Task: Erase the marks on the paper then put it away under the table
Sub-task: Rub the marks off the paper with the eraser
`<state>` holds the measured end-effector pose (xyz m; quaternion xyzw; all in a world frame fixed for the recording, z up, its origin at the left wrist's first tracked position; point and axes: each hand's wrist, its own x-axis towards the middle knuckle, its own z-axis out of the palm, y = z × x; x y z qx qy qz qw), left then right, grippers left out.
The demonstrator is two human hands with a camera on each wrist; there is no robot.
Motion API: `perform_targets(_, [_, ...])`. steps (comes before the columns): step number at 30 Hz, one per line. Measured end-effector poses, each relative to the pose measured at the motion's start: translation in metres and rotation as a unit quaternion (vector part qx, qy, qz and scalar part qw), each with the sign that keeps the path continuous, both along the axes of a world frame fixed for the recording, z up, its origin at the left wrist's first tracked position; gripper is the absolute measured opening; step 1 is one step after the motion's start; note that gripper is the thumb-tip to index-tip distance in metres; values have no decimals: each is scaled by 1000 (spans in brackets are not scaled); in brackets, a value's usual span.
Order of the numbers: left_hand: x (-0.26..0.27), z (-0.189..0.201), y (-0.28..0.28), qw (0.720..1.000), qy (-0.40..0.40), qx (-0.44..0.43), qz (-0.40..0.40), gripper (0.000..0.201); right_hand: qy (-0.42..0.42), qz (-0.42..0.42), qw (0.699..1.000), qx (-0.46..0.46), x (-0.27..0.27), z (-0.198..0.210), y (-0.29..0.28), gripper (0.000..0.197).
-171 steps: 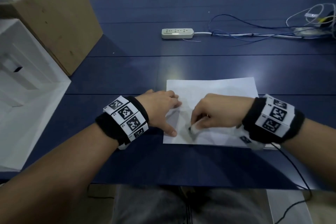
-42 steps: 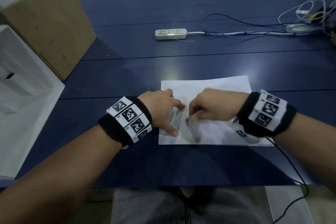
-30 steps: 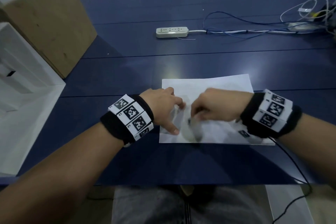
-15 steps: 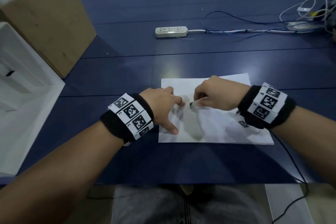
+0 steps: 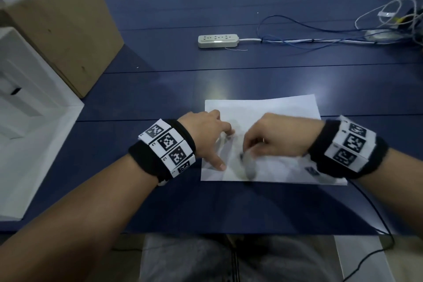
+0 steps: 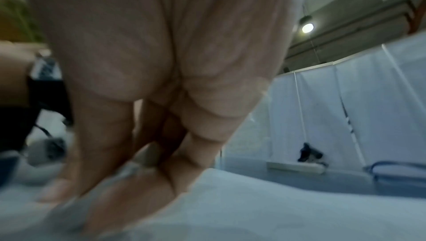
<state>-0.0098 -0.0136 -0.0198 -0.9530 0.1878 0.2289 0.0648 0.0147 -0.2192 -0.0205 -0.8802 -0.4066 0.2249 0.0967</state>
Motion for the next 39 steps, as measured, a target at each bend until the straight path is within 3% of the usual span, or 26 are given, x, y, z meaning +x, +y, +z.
perform_targets(2, [0, -1, 0, 1000, 1, 2, -4, 95, 73, 23, 997, -21, -15, 2, 1, 21])
perform_targets(3, [1, -1, -1, 1000, 1, 2, -5, 95, 71, 28, 997, -25, -15, 1, 1, 20])
perform_targets(7, [2, -1, -1, 1000, -1, -3, -6, 93, -65, -43, 997, 3, 15, 0, 0, 16])
perform_targets(9, [3, -1, -1, 1000, -4, -3, -8, 94, -85, -75, 993, 18, 20, -1, -2, 16])
perform_targets(13, [5, -3, -1, 1000, -8, -10, -9, 93, 39, -10, 999, -15, -8, 5, -3, 17])
perform_targets(15, [6, -4, -1, 1000, 0, -15, -7, 94, 61, 10, 998, -31, -14, 5, -2, 18])
perform_targets(19, [7, -4, -2, 999, 12, -33, 5, 94, -70, -63, 995, 9, 16, 0, -3, 16])
perform_targets(21, [7, -4, -1, 999, 13, -32, 8, 95, -89, -73, 993, 24, 21, -1, -4, 16])
perform_targets(26, [7, -6, -2, 999, 19, -31, 9, 97, 98, 21, 995, -22, -17, 0, -3, 18])
perform_targets(27, [8, -6, -2, 999, 20, -31, 10, 97, 93, 24, 995, -23, -17, 0, -2, 17])
perform_targets(31, [7, -4, -4, 999, 21, -31, 11, 95, -65, -46, 997, 10, 13, 0, -1, 16])
perform_targets(33, [7, -4, -4, 999, 20, -30, 13, 95, -85, -70, 994, 20, 18, 0, -4, 15])
perform_targets(38, [7, -6, -4, 999, 21, -24, 15, 97, 77, 19, 996, -29, -13, 2, -4, 13])
perform_targets(39, [7, -6, -4, 999, 21, -23, 14, 97, 72, 21, 997, -27, -13, 2, -3, 13])
